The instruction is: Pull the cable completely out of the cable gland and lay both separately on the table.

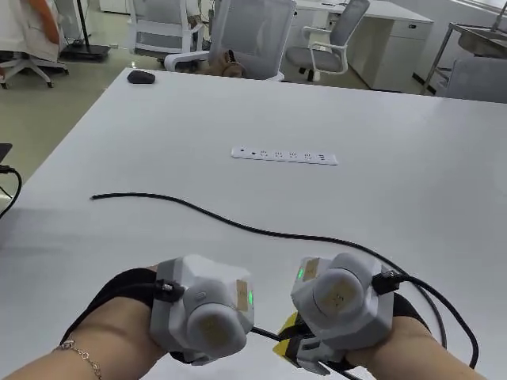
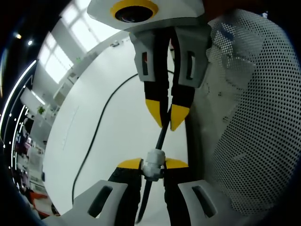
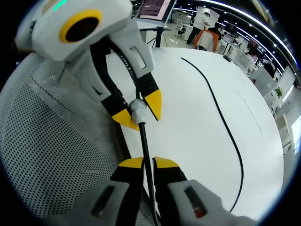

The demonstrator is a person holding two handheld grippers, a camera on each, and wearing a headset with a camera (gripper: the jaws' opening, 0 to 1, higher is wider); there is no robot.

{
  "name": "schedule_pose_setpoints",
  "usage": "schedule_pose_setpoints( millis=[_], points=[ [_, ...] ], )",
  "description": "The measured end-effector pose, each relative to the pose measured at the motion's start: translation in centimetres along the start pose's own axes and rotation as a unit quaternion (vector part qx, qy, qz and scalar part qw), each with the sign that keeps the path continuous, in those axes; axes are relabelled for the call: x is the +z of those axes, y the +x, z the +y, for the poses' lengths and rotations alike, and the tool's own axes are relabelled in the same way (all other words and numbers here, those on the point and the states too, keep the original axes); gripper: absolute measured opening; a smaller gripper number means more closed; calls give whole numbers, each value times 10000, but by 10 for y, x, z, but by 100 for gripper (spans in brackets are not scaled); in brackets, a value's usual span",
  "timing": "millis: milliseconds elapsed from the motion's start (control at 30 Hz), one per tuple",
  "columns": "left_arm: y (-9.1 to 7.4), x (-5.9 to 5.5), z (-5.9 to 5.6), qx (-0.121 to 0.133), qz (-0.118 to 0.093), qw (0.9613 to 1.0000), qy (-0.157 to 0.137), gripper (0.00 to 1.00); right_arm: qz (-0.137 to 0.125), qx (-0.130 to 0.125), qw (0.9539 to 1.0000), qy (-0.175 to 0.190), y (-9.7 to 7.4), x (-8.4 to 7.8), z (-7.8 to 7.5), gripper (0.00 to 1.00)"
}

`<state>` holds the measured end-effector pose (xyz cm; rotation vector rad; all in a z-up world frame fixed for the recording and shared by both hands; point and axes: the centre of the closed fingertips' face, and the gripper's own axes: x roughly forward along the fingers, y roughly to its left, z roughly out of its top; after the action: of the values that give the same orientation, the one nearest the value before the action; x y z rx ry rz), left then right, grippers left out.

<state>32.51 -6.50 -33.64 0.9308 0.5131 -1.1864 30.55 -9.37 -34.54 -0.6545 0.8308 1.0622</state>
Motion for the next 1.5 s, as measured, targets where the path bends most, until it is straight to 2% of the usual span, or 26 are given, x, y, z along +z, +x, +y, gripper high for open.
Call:
schedule_pose_setpoints(
  millis=[267,500,667,767,833,933,1033,1167,1367,1500],
  points=[
    [1,-1,0,2,20,10000,-6,18,74,-35,9999,-142,2,-2,1,4],
    [-1,-6,3,64,106,9999,-80,18,688,-271,9973,16,1,-29,-11,4],
    [0,-7,3,59,127,9999,-60,18,801,-284,9963,124,1,-34,-12,5],
    [-1,-7,3,66,135,9999,-66,18,826,-181,9964,93,2,-34,-8,6],
    [-1,-7,4,71,132,9999,-54,18,766,-81,9970,-64,4,-30,-3,11],
    [0,-7,3,75,125,9999,-34,18,481,97,9987,-158,6,-16,7,15],
    [-1,-5,4,98,79,9999,-43,18,321,8,9992,-238,4,-8,3,15],
    [-1,-3,3,79,51,10000,-9,18,-49,-39,9999,-92,-1,4,-1,12],
    [0,-2,1,40,29,10000,-2,18,-39,12,9998,-201,1,4,3,4],
    [0,-2,2,45,30,10000,5,18,-30,-16,9998,-218,1,4,2,4]
  ],
)
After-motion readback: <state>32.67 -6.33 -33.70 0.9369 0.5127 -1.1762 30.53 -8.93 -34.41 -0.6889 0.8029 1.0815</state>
